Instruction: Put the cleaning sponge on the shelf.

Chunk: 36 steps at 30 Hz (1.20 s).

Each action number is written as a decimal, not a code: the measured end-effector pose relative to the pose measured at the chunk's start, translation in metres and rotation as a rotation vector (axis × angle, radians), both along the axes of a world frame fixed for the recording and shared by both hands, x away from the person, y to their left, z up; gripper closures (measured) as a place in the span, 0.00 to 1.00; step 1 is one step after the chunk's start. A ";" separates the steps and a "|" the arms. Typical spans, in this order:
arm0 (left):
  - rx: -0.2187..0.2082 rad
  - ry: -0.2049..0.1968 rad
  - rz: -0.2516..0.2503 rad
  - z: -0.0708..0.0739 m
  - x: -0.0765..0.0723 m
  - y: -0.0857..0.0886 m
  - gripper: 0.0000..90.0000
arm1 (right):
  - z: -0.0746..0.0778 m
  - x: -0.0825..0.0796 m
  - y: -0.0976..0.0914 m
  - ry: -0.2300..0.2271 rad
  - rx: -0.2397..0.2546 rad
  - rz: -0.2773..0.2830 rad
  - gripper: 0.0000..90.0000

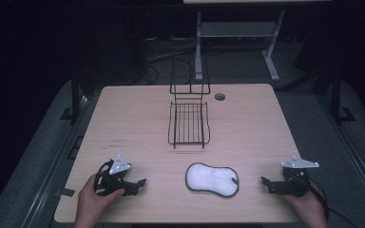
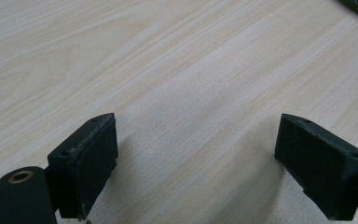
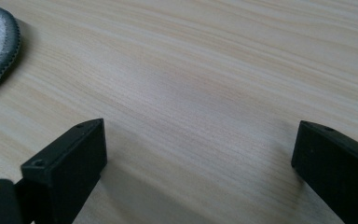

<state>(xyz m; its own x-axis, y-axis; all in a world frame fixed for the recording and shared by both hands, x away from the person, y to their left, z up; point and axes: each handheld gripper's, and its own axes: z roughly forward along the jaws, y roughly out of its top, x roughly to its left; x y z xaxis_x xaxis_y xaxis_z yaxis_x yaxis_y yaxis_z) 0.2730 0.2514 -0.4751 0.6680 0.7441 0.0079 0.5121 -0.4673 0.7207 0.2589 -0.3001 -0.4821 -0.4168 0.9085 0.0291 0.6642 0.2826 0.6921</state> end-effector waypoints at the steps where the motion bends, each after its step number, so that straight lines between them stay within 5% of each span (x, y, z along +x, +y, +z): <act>1: 0.000 0.000 0.000 0.000 0.000 0.000 0.14 | 0.001 0.000 0.000 0.004 -0.002 0.001 0.05; 9: 0.000 0.000 0.000 0.000 0.000 0.000 0.14 | 0.012 -0.005 0.003 0.027 0.022 0.022 0.22; 16: 0.000 0.000 0.000 0.000 0.000 0.000 0.14 | 0.025 -0.009 0.012 0.002 0.092 0.106 0.55; 25: 0.000 0.000 0.000 0.000 0.000 0.000 0.14 | 0.039 -0.008 0.033 -0.004 0.125 0.241 1.00; 36: 0.000 0.000 0.000 0.000 0.000 0.000 0.14 | 0.050 0.004 0.061 -0.003 0.167 0.353 1.00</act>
